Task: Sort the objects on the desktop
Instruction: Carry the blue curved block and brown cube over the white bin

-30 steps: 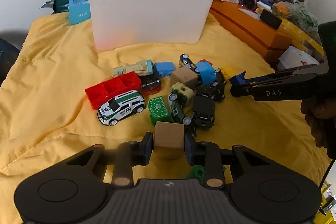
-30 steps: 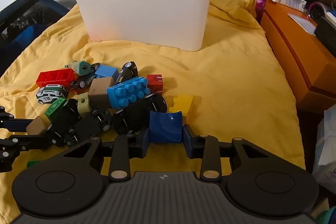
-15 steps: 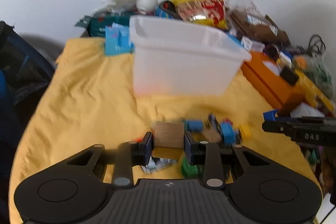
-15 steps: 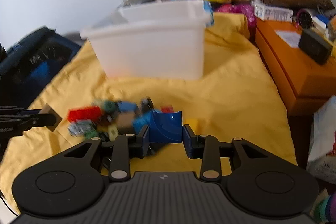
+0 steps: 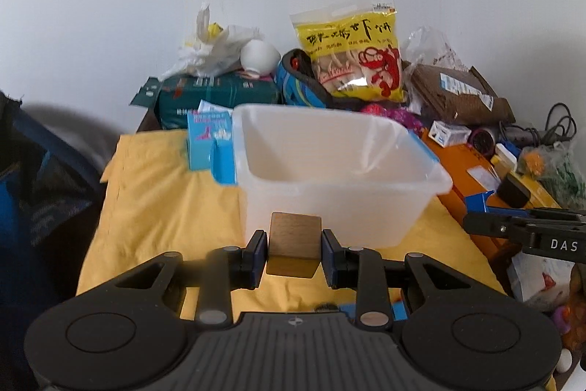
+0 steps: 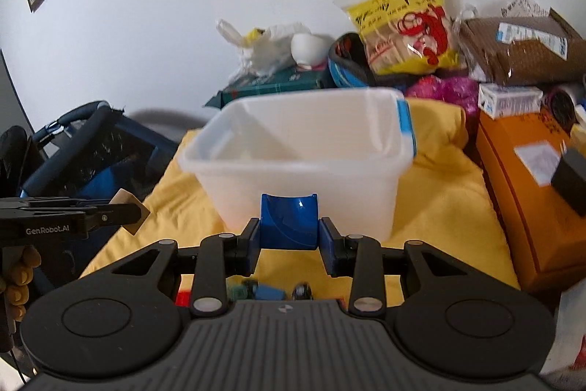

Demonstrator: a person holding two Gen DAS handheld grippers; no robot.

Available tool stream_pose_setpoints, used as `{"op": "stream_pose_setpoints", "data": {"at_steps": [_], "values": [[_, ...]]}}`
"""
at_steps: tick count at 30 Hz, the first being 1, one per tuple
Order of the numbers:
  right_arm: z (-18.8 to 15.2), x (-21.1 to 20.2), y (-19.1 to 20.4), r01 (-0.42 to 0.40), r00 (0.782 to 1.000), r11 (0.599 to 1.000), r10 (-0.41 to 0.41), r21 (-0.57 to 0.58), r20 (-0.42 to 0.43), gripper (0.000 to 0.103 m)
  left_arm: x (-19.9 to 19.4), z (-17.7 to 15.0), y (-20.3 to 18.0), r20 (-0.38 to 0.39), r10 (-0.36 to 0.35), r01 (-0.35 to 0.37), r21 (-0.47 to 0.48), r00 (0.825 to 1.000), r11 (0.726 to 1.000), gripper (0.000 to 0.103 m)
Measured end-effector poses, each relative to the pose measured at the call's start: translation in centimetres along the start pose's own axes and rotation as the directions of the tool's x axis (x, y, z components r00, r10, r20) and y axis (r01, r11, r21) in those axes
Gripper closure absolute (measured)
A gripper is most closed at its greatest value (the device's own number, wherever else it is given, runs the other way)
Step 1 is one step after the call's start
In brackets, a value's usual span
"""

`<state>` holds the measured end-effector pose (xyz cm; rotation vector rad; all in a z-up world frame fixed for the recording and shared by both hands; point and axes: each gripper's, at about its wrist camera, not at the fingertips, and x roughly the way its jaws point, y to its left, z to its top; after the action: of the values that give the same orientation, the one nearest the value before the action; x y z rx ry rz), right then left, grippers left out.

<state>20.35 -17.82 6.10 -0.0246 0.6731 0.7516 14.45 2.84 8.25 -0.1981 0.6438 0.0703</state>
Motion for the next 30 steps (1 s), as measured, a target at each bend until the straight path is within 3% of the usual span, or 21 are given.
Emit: {"op": "stream_pose_setpoints", "data": {"at_steps": [17,30], "values": [[7.4,1.8,-0.8,0.005,1.0,1.0,-0.005,-0.015,0.004,0.066,2.5,7.2,-0.3,0.014,0.014,-0.015,0.07,1.0,0.997,0.068],[9.7,3.8,-1.0,-0.011,0.998,1.0,0.01,-0.02,-0.06,0.066,5.6,9.6,-1.0,-0.065,0.011,-0.006,0.078,0.998,0.997,0.068]]}}
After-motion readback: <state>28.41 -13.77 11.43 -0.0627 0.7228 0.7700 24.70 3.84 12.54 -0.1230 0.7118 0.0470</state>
